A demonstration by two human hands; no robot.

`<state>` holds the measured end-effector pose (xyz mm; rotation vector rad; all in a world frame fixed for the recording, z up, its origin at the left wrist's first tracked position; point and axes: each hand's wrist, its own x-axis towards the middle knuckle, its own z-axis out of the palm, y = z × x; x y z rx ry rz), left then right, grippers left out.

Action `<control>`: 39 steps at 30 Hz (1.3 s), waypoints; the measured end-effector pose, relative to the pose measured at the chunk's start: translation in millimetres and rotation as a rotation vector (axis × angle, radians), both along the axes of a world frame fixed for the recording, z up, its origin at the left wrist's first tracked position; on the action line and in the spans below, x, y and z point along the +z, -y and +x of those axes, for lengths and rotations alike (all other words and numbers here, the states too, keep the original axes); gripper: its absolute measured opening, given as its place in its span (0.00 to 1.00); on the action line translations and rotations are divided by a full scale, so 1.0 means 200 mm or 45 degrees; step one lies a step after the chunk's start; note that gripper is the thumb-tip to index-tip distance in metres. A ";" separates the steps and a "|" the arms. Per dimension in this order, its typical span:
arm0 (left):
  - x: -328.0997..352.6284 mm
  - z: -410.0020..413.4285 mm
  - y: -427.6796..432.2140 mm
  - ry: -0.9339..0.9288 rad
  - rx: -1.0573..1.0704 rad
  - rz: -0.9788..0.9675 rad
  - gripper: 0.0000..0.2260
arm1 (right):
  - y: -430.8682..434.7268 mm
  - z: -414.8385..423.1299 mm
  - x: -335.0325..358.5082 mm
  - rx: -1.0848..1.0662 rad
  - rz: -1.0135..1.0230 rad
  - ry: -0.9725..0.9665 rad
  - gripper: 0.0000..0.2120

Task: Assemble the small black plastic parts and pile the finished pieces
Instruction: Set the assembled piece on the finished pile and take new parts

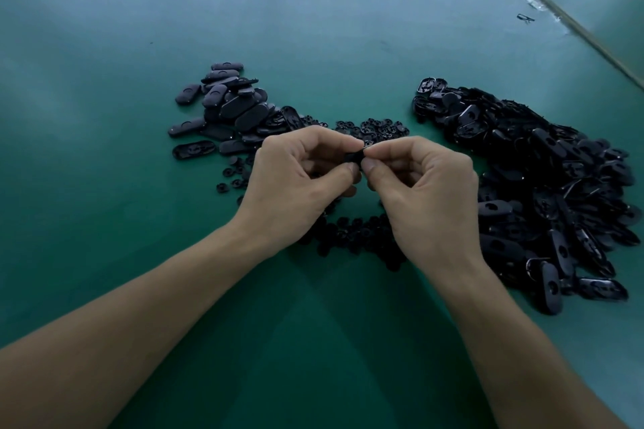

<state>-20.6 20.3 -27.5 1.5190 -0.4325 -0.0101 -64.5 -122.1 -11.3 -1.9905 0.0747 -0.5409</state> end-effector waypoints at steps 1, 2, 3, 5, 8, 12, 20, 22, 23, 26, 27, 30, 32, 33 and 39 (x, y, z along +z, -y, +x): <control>0.00 0.00 0.00 0.004 0.002 0.011 0.11 | -0.01 0.00 0.00 -0.015 -0.011 0.010 0.11; 0.00 0.00 0.00 0.007 0.008 0.020 0.11 | -0.01 -0.01 0.00 -0.025 -0.024 0.021 0.10; 0.00 0.00 0.00 0.008 0.015 0.027 0.11 | -0.02 -0.01 0.00 -0.027 -0.044 0.030 0.10; 0.00 0.00 0.00 0.009 0.028 0.037 0.10 | -0.02 -0.01 0.00 -0.001 -0.110 0.041 0.08; 0.00 0.01 0.00 0.003 0.032 0.045 0.08 | -0.03 -0.02 0.01 0.047 -0.211 0.037 0.11; 0.00 0.01 0.00 -0.014 0.020 0.036 0.07 | -0.01 -0.02 0.02 0.077 -0.215 0.025 0.11; 0.00 0.01 0.00 -0.025 -0.037 0.023 0.10 | 0.03 0.00 0.00 0.143 -0.052 -0.060 0.12; -0.01 0.01 0.00 -0.028 -0.050 0.020 0.10 | 0.04 0.00 0.00 0.165 0.016 -0.070 0.11; -0.01 0.01 0.00 -0.032 -0.053 0.008 0.10 | 0.05 0.01 0.00 0.175 0.044 -0.067 0.11; -0.01 0.01 -0.01 -0.045 -0.042 -0.029 0.10 | 0.08 0.02 0.00 0.212 0.113 -0.092 0.09; -0.01 0.01 -0.01 -0.046 -0.035 -0.034 0.09 | 0.08 0.02 0.00 0.224 0.127 -0.111 0.09; -0.01 0.02 -0.01 -0.062 -0.037 -0.051 0.10 | 0.10 0.02 -0.01 0.243 0.144 -0.161 0.08; -0.01 0.01 -0.01 -0.064 -0.041 -0.044 0.11 | 0.10 0.02 -0.01 0.241 0.143 -0.180 0.07; -0.01 0.01 -0.01 -0.060 -0.042 -0.034 0.11 | 0.10 0.02 -0.01 0.235 0.138 -0.188 0.06; -0.01 0.01 -0.01 -0.054 -0.040 -0.009 0.11 | 0.09 0.02 -0.01 0.180 0.054 -0.203 0.03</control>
